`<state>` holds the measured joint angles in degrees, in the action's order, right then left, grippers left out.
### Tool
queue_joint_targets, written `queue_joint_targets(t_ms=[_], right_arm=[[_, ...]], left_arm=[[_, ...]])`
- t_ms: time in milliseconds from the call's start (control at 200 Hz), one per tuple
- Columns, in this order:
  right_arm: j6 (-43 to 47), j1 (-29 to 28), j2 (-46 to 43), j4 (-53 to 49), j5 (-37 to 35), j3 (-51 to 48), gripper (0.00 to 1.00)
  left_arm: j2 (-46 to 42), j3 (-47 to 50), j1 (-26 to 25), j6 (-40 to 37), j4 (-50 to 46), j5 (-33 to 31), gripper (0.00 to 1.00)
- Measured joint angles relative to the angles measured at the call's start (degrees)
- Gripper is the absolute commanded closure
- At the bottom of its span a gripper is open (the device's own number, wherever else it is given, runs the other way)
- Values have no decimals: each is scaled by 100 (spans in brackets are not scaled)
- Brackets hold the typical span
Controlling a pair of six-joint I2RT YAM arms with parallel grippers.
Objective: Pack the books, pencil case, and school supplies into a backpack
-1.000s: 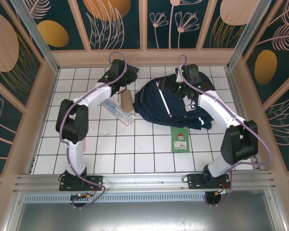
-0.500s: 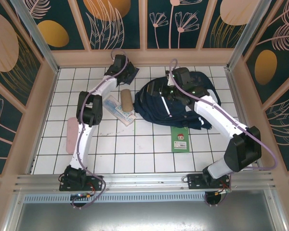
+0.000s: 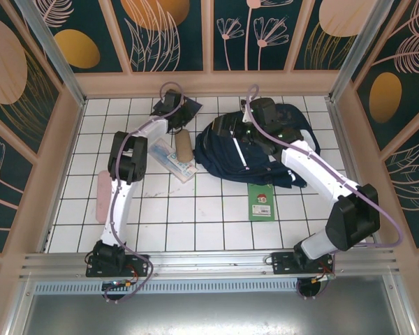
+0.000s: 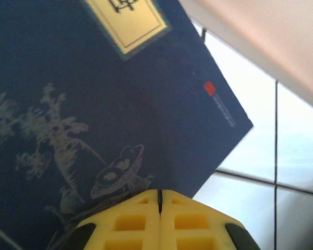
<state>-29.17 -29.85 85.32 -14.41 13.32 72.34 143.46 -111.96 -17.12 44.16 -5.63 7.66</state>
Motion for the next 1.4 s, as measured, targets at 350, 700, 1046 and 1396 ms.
queue_joint_targets(t_ms=[350, 700, 1046, 1396], right_arm=[[-125, -190, 811, 570, 417, 127, 1], [-24, -1058, 2035, 376, 136, 1298, 1], [-291, -1294, 3206, 192, -31, 1759, 37], [-273, -1327, 3991, -72, -149, 2194, 56]], left_arm=[[-2312, 3853, 15, 0, 1043, 81, 100], [-4516, 6876, 31, 0, 1606, 149, 100], [-5801, 7831, 31, 70, 1163, 387, 73], [-5464, 6743, 396, -76, 787, 175, 57]])
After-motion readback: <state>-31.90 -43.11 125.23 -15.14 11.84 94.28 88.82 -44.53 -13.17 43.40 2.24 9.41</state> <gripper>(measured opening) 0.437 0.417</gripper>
